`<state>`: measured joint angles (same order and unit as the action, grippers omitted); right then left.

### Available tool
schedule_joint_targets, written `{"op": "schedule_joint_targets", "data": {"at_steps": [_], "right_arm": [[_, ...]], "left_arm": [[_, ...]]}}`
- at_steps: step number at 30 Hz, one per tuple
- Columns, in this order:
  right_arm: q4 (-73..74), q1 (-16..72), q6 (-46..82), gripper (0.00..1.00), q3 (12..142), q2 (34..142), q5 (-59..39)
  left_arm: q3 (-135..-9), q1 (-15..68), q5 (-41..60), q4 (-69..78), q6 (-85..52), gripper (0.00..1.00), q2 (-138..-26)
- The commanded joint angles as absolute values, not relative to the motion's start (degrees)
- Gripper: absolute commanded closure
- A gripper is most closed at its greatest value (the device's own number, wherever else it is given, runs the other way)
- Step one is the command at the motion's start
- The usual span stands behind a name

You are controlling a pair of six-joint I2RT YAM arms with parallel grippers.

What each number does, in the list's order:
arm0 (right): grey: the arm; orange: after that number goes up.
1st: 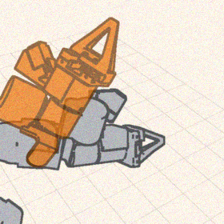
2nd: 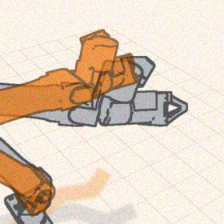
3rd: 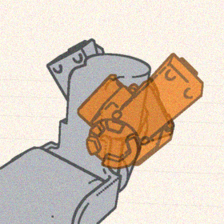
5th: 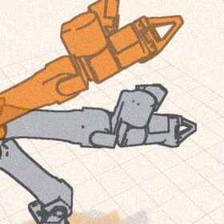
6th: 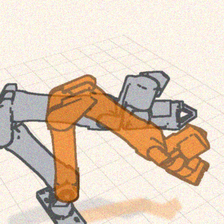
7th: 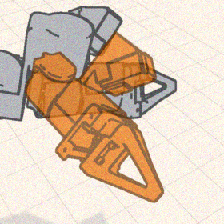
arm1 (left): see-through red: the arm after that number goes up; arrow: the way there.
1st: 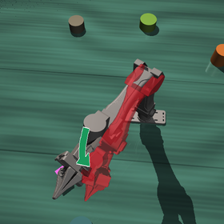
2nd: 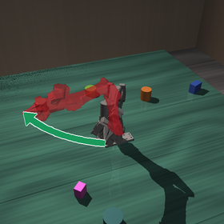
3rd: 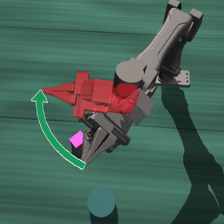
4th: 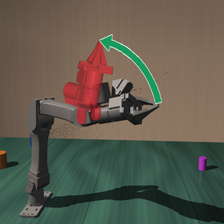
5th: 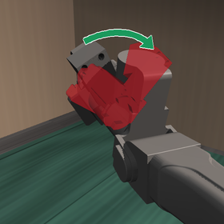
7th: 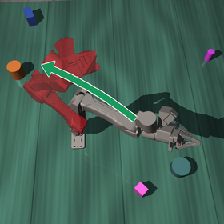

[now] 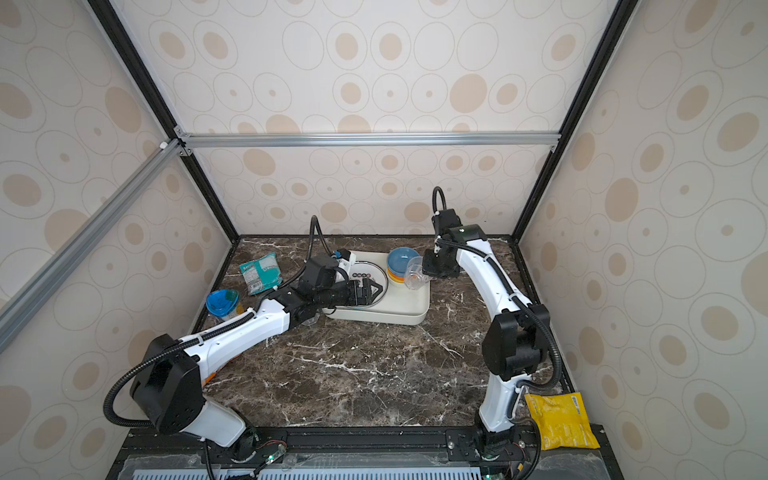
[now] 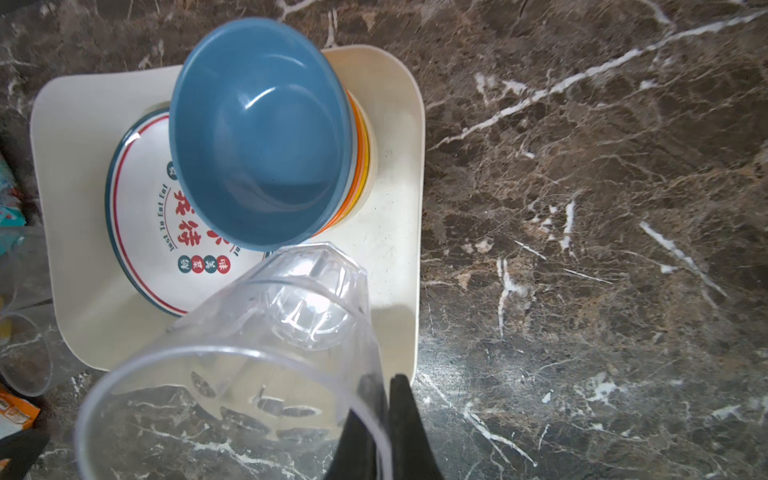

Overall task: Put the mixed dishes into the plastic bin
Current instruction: 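Carry the clear cup with the right gripper into the bin beside the bowls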

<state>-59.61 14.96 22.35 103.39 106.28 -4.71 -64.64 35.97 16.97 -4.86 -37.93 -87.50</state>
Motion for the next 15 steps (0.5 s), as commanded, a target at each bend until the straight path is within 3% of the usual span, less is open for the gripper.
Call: {"op": "schedule_joint_targets", "data": {"at_steps": [1,15], "right_arm": [[-61.78,16.48,21.1,1.0,105.29,107.86,-4.77],[-62.25,20.04,20.37,1.0,105.41,114.02,-3.21]], "left_arm": [[-63.93,35.39,15.71,-3.83,-38.69,0.04,-85.88],[-62.05,34.71,15.51,-3.03,-39.62,0.04,-84.68]]}}
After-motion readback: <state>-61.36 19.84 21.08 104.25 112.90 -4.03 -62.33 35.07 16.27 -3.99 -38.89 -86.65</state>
